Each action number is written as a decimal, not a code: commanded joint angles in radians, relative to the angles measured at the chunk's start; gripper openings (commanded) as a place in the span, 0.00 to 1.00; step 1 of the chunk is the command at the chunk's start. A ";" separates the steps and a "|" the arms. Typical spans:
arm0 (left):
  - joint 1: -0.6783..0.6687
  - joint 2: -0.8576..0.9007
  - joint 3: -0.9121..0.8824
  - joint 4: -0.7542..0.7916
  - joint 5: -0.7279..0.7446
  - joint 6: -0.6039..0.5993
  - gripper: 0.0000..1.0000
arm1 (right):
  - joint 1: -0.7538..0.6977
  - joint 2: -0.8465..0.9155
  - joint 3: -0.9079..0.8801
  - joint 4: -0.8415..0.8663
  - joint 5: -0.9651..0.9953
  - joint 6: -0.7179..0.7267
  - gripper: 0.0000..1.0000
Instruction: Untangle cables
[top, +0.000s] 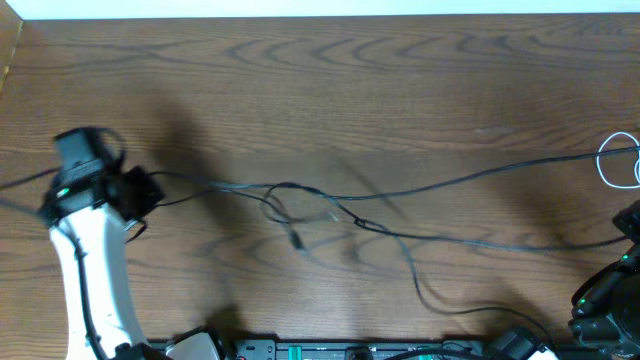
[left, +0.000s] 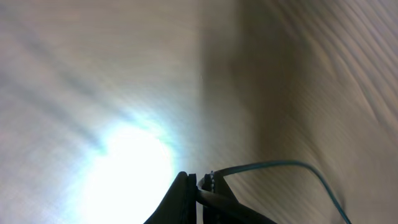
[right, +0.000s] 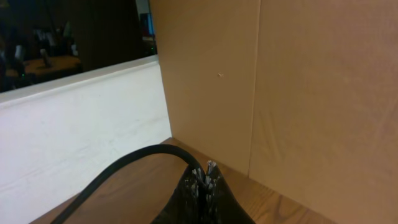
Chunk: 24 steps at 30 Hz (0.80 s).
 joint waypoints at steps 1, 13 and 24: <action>0.126 -0.041 0.000 -0.016 0.040 -0.100 0.07 | -0.010 -0.005 0.006 -0.003 0.030 0.016 0.02; 0.266 -0.058 -0.017 -0.028 0.090 -0.177 0.07 | -0.049 -0.005 0.006 -0.045 0.031 0.017 0.02; 0.329 -0.058 -0.018 -0.055 0.087 -0.253 0.07 | -0.190 -0.005 0.006 -0.055 0.031 0.105 0.02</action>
